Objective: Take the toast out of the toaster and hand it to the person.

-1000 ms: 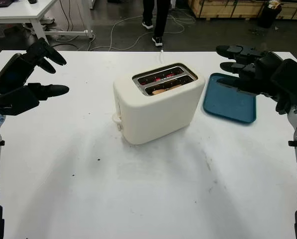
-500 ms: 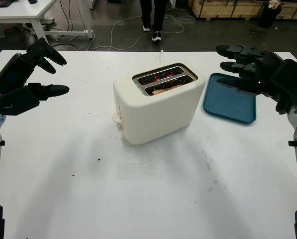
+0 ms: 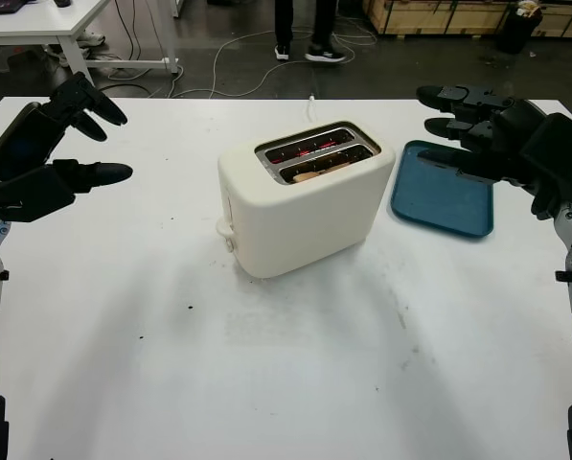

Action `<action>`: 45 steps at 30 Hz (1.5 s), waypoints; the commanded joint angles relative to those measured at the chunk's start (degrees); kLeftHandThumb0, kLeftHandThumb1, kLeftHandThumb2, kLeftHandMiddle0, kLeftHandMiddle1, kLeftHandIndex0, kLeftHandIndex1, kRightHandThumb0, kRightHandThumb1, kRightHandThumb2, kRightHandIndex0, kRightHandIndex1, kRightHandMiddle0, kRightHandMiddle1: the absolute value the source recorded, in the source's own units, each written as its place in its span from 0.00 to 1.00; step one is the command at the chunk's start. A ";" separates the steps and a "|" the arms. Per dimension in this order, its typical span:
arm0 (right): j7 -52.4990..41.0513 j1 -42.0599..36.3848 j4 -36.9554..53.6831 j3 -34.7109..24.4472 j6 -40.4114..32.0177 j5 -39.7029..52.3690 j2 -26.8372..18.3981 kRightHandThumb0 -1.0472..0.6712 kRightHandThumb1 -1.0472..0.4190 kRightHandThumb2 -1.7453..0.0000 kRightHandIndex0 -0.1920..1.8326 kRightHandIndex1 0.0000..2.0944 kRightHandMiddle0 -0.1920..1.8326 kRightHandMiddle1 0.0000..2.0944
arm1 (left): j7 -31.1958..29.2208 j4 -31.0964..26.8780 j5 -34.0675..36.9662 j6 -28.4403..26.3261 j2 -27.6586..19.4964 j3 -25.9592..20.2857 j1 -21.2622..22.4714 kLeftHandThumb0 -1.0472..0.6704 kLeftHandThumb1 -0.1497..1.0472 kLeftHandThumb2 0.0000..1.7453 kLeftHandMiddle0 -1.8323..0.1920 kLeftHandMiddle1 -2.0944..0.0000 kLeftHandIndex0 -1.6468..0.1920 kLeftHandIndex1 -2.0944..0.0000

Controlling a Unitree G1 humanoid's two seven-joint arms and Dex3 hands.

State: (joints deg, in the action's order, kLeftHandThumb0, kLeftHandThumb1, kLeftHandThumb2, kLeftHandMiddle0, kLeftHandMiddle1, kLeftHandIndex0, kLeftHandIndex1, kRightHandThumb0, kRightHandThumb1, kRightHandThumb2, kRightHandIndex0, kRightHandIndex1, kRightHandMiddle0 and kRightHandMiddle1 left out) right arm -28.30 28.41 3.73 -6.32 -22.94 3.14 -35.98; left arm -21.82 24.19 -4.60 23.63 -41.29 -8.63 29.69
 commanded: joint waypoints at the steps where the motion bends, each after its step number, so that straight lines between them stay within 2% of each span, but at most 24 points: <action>1: 0.68 0.01 0.76 -0.25 -0.93 0.15 0.30 0.34 0.09 0.98 0.18 0.18 0.27 0.00 | 0.64 -0.73 0.56 0.59 0.26 -0.47 -0.46 0.00 0.89 0.13 0.91 0.19 0.90 0.25; 27: 0.78 0.18 1.23 -0.23 -2.45 0.40 0.54 0.33 0.09 0.98 0.17 0.18 0.26 0.00 | 0.47 -0.20 0.65 0.64 0.18 -0.42 -0.25 0.00 0.89 0.14 0.91 0.19 0.90 0.25; 45: 0.34 0.20 0.44 -0.12 -0.83 0.15 0.17 0.33 0.09 0.97 0.17 0.18 0.26 0.00 | 0.53 -0.31 0.67 0.72 0.24 -0.43 -0.26 0.00 0.89 0.14 0.91 0.19 0.90 0.25</action>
State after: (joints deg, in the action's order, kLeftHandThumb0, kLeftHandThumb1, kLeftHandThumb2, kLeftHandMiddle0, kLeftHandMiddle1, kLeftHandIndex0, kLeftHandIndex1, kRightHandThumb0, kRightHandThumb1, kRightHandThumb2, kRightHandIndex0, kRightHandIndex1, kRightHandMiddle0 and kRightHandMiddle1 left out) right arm -27.93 28.41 4.13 -6.21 -24.54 2.89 -35.93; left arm -21.82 24.21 -4.24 23.69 -41.16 -8.76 29.61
